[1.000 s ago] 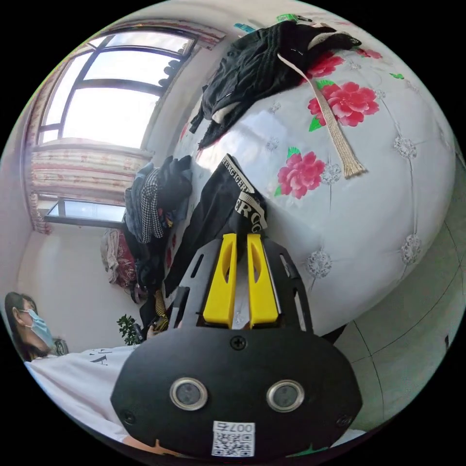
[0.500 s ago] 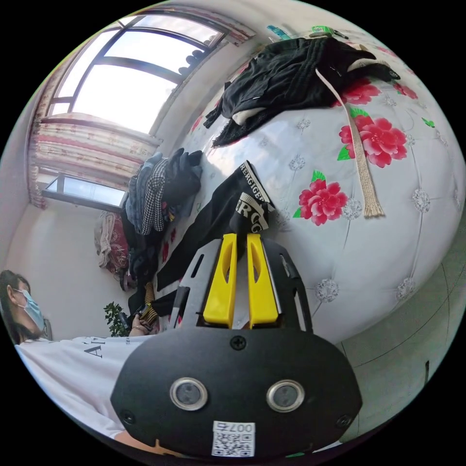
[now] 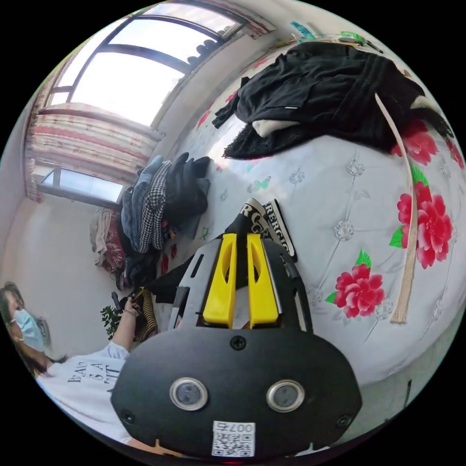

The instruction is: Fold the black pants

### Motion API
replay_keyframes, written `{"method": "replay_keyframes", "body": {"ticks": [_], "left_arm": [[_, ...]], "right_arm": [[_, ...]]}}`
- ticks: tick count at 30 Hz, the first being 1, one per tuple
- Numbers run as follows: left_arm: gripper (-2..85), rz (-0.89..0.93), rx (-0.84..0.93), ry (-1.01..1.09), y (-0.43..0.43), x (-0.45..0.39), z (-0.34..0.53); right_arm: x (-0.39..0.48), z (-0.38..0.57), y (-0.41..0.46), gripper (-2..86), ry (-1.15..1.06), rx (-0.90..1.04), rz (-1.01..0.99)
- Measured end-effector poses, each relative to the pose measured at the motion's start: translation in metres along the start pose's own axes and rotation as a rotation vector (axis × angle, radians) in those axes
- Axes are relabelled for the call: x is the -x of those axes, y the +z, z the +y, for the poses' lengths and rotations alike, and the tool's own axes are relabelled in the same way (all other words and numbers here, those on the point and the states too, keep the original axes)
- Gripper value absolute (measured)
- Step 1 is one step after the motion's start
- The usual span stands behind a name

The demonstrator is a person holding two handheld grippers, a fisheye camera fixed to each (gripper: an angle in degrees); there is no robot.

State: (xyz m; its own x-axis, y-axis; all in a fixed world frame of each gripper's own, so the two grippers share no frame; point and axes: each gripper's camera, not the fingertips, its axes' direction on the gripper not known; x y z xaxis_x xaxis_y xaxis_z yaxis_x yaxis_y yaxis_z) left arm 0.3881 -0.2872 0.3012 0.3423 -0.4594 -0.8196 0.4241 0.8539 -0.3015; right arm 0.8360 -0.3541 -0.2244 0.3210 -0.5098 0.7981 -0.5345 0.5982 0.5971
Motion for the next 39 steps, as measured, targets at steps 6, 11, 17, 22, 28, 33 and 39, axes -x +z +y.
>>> {"method": "replay_keyframes", "body": {"ticks": [6, 11, 17, 22, 28, 33, 39], "left_arm": [[1.6, -0.144, 0.21, -0.046, 0.087, -0.046, -0.048], [5.3, -0.134, 0.047, -0.018, 0.053, -0.049, -0.027], [7.6, -0.09, 0.084, -0.102, 0.049, -0.001, 0.02], [7.5, -0.076, 0.145, -0.103, 0.076, -0.006, 0.016], [0.0, -0.18, 0.172, -0.032, 0.088, -0.032, 0.004], [-0.8, -0.144, 0.072, 0.03, 0.039, -0.045, 0.008], [-0.9, -0.139, 0.04, 0.055, 0.0, -0.028, 0.03]], "right_arm": [[0.004, -0.058, 0.097, 3.0, 0.042, 0.043, 0.167], [0.025, -0.051, 0.125, 3.3, -0.116, 0.039, 0.265], [0.033, 0.007, 0.147, 4.0, -0.229, 0.059, 0.448], [0.033, 0.02, 0.165, 4.9, -0.24, 0.081, 0.403], [0.035, 0.033, 0.229, 5.7, -0.327, 0.248, 0.417], [0.029, 0.044, 0.253, 5.2, -0.367, 0.246, 0.516], [0.026, 0.041, 0.25, 5.1, -0.36, 0.262, 0.471]]}}
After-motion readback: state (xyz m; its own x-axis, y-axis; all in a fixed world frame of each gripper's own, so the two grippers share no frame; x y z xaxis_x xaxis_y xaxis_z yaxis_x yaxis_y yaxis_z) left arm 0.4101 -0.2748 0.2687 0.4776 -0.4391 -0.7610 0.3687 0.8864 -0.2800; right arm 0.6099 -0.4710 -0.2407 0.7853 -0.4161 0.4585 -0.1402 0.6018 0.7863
